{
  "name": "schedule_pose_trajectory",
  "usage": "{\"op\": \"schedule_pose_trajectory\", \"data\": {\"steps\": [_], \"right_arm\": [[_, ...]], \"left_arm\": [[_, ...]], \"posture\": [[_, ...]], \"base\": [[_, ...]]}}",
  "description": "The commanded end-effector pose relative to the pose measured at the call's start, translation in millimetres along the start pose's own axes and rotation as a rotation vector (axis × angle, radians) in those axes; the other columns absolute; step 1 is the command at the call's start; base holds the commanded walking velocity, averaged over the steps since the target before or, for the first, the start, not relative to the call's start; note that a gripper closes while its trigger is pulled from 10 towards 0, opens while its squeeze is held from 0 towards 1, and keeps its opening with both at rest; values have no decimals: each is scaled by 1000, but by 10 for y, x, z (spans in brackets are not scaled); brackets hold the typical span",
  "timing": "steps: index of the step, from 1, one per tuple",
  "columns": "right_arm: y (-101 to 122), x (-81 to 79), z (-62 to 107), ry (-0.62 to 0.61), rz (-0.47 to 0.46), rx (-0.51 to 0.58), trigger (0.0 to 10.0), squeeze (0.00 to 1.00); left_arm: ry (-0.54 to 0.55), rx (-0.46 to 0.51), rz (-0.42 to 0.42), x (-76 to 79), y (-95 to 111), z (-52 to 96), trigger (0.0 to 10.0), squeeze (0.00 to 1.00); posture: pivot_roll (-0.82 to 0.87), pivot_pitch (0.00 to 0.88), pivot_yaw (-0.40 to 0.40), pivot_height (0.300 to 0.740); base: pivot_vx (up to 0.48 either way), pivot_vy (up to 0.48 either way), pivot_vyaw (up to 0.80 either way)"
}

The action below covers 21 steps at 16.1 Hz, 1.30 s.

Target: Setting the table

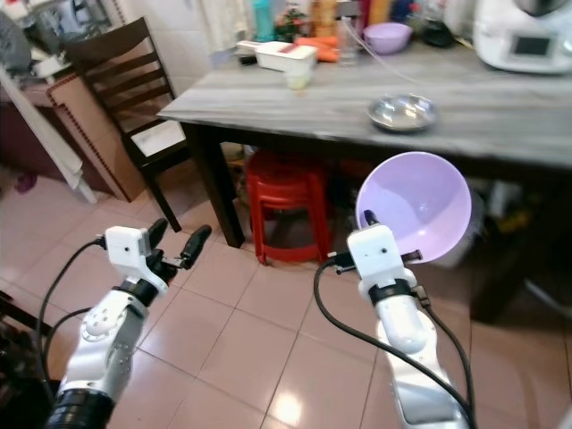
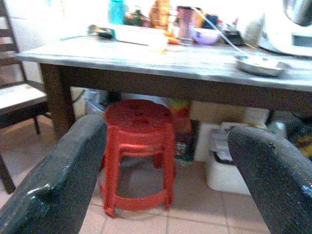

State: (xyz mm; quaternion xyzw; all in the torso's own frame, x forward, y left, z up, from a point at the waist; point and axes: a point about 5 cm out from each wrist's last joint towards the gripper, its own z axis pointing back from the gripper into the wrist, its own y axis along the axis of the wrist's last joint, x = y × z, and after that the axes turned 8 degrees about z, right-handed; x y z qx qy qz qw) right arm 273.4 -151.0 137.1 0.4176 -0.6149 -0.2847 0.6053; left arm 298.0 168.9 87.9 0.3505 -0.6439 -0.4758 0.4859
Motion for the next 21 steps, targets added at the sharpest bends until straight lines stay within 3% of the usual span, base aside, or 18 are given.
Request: {"op": "schedule_pose_trajectory", "data": {"steps": [1, 10, 21], "right_arm": [[50, -26, -15, 12, -5, 21, 10000, 0], [48, -25, -16, 12, -5, 22, 10000, 0], [69, -50, -53, 31, -10, 31, 10000, 0]], "left_arm": [[12, 7, -9, -50, 40, 6, 10000, 0], [10, 7, -8, -49, 40, 6, 10000, 0], [-14, 2, 17, 70, -20, -10, 10000, 0]], "posture": [[-110, 0, 134, 740], [-110, 0, 134, 740], [-119, 0, 126, 740]], "base": [[379, 0, 0], [379, 0, 0], [352, 0, -645]]}}
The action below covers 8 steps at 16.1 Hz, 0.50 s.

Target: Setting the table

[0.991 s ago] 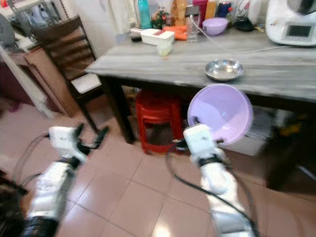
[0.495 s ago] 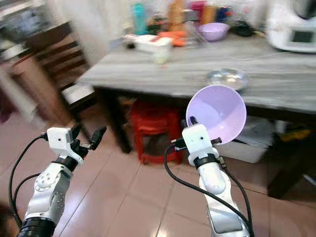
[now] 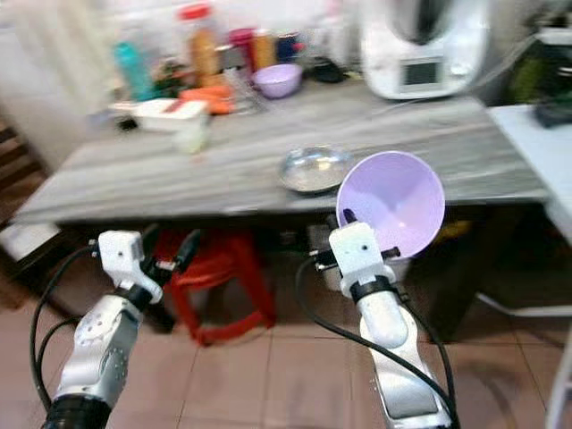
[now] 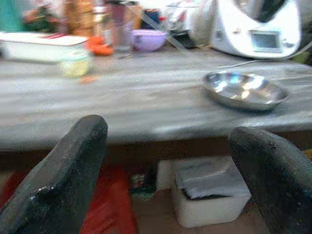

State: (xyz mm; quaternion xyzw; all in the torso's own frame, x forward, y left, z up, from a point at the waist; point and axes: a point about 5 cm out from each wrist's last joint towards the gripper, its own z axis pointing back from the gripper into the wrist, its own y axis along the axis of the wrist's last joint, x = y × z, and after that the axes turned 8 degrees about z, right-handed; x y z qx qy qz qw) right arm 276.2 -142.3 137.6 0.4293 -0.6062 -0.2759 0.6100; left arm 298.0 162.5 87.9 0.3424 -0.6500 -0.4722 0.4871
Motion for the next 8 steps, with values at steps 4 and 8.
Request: {"op": "schedule_pose_trajectory", "data": {"steps": [4, 8], "right_arm": [[56, 32, -19, 6, 29, 36, 10000, 0], [60, 20, -16, 4, 23, 35, 10000, 0]], "left_arm": [[-4, 5, 2, 33, -2, -7, 10000, 0], [-9, 2, 6, 44, -9, 0, 10000, 0]], "posture": [[-121, 0, 125, 740], [-119, 0, 126, 740]], "base": [[341, 0, 345], [337, 0, 330]]}}
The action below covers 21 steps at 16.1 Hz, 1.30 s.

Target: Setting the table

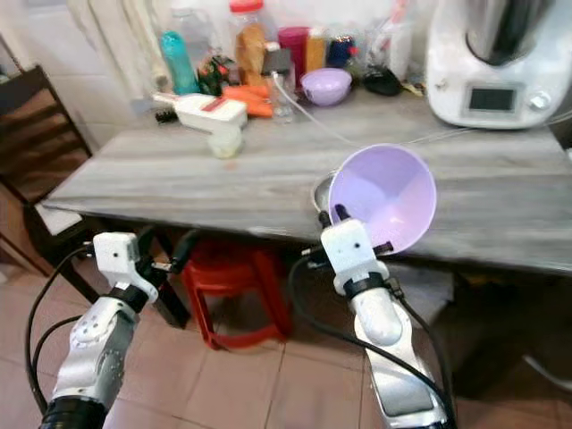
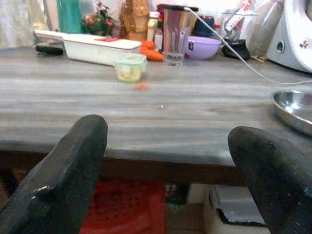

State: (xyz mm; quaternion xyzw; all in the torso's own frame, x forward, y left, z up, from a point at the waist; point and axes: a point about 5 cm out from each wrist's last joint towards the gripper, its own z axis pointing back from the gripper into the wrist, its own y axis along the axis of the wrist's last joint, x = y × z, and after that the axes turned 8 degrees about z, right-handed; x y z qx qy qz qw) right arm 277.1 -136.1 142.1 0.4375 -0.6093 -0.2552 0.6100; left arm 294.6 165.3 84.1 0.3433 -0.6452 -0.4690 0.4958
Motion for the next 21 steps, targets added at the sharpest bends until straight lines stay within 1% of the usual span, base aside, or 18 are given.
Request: {"op": "schedule_pose_trajectory", "data": {"steps": [1, 4, 9, 13, 15, 17, 18, 21], "right_arm": [[-11, 47, 11, -15, 3, -2, 10000, 0], [-22, 43, -1, -19, -6, -12, 10000, 0], [-23, 55, -17, -18, -7, -9, 10000, 0], [2, 16, -21, 7, -13, 8, 10000, 0], [22, -8, -20, 26, -25, 25, 10000, 0], [62, -57, -14, 64, -33, 56, 10000, 0], [85, -84, -21, 97, -30, 75, 10000, 0], [123, -128, -61, 184, -6, 115, 10000, 0]], "left_arm": [[-30, 5, 0, 80, 11, -36, 10000, 0], [-33, -1, 1, 77, 4, -20, 10000, 0], [-34, -1, 3, 88, 1, -21, 10000, 0], [-26, 3, 2, 80, 10, -8, 10000, 0], [-17, 15, 3, 79, 24, 2, 10000, 0], [-27, 3, -6, 73, 5, 70, 10000, 0], [-51, -11, -13, 71, -15, 145, 10000, 0], [-88, -50, -41, 51, -56, 298, 10000, 0]], "posture": [[-119, 0, 127, 740], [-116, 0, 125, 740], [-114, 0, 123, 740], [-109, 0, 122, 740], [-109, 0, 122, 740], [-106, 0, 121, 740], [-100, 0, 121, 740], [-92, 0, 119, 740]], "base": [[337, 0, 0], [338, 0, 0], [339, 0, -563], [325, 0, 0], [0, 0, 0], [0, 0, 0], [0, 0, 0], [0, 0, 0]]}}
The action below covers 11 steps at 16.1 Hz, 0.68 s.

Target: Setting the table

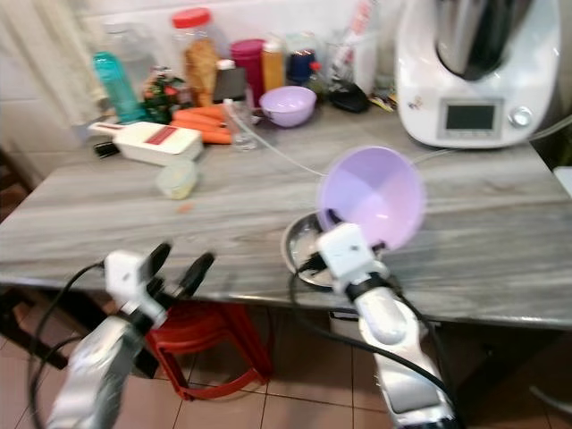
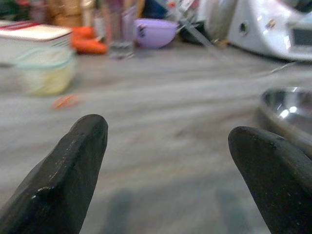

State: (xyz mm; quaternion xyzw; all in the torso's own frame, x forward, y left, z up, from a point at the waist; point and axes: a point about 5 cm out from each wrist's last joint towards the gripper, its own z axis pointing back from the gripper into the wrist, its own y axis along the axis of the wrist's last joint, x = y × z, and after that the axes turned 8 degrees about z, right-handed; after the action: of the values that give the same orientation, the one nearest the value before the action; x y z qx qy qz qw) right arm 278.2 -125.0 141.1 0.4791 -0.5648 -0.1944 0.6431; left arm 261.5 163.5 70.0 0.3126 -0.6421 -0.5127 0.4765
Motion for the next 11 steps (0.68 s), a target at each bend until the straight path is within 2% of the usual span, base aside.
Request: {"op": "schedule_pose_trajectory", "data": {"steps": [1, 3, 6, 8, 9, 11], "right_arm": [[97, -35, -71, 56, 11, 62, 10000, 0], [108, -37, -153, 149, 28, 94, 10000, 0], [71, -8, -294, 222, 41, 104, 10000, 0], [15, -8, -461, 288, 23, 83, 10000, 0], [-12, -12, -509, 307, 47, 66, 10000, 0], [-53, -49, -608, 362, 3, 51, 10000, 0]], "left_arm": [[-13, 11, -29, -22, 69, 37, 10000, 0], [-36, -2, -40, -4, 60, 112, 10000, 0], [-78, -8, -51, 34, 74, 158, 10000, 0], [-95, -16, -52, 53, 76, 194, 10000, 0], [-94, -17, -52, 58, 79, 202, 10000, 0], [-94, -18, -56, 65, 87, 216, 10000, 0]], "posture": [[-92, 0, 119, 740], [-83, 1, 117, 740], [-71, 15, 115, 740], [-62, 23, 115, 740], [-58, 26, 114, 740], [-48, 29, 111, 740]], "base": [[0, 0, 0], [0, 0, 0], [0, 0, 0], [0, 0, 0], [0, 0, 0], [0, 0, 0]]}}
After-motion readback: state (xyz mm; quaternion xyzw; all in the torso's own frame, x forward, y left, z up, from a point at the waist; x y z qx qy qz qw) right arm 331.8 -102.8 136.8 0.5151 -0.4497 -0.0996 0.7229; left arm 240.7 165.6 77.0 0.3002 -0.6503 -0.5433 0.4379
